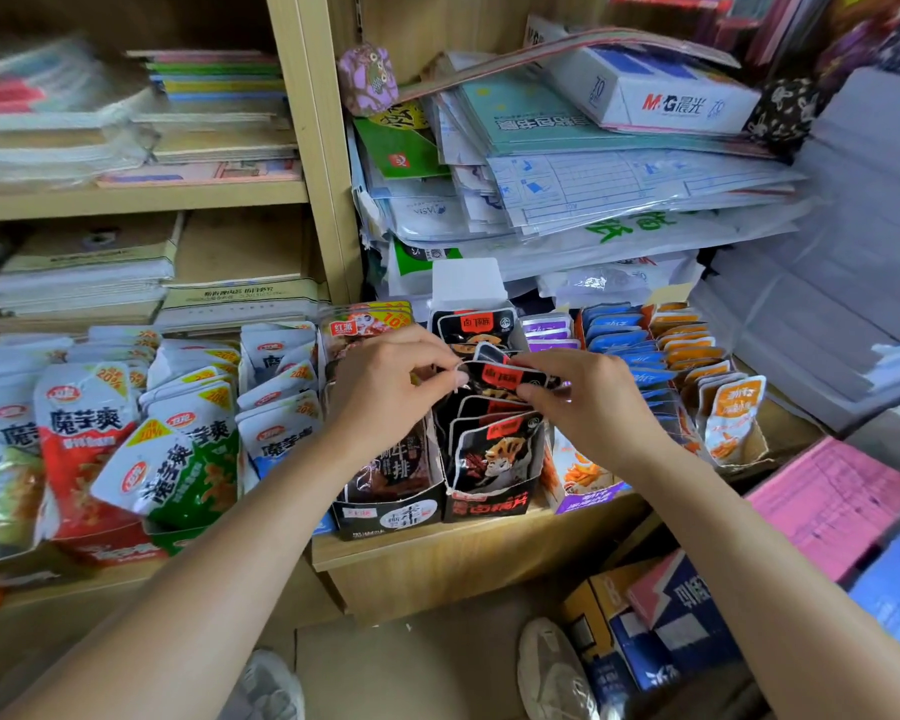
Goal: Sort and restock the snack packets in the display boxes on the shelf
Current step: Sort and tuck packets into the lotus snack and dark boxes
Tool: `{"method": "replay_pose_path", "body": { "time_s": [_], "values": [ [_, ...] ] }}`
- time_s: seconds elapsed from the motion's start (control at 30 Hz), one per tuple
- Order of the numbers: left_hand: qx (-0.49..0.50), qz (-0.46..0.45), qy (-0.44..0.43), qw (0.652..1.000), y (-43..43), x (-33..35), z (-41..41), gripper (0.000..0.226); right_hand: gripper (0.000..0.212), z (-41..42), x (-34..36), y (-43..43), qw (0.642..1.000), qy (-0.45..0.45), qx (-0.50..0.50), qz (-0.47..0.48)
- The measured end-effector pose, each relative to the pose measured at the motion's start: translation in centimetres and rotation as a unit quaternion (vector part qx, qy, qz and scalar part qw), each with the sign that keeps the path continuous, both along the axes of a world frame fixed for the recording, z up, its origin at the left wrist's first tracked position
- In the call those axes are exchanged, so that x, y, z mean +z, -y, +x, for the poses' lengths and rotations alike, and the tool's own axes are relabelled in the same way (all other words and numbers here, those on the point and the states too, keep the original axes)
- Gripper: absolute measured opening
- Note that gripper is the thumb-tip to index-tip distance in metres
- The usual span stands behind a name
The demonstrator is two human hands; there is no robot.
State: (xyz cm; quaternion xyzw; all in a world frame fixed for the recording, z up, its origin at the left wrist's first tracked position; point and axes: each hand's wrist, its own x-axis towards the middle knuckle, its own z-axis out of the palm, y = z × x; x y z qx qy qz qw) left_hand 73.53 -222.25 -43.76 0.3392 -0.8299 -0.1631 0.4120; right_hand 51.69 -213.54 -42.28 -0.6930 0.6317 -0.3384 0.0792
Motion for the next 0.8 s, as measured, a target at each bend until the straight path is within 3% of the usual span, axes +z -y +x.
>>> {"method": "replay_pose_path", "body": {
  "time_s": [0.17,0.23,0.37,0.53,0.8],
  "values": [
    [0.059,-0.028,0.009,0.998,-1.2,0.6,0.5,0.024,0.038,0.4,-0.4,-0.2,0.998,0.034,-0.027,-0.040],
    [0.038,-0.004,0.062,0.997,-2.9,0.6,0.6,0.027,0.037,0.5,-0.3,-0.2,0.998,0.035,-0.032,-0.033],
    [-0.017,0.096,0.164,0.982,-5.0,-0.1,1.3,0.060,0.036,0.1,-0.1,-0.1,0.998,0.053,-0.044,-0.010],
    [-0.059,0.094,0.131,0.985,-6.3,-2.1,2.2,0.043,0.027,0.1,0.0,0.3,0.992,0.120,-0.035,0.020],
    [-0.099,0.019,0.080,0.992,-6.2,-3.7,2.2,0.023,0.033,-0.5,-0.3,0.1,0.993,0.114,-0.008,0.033]
  ]
}}
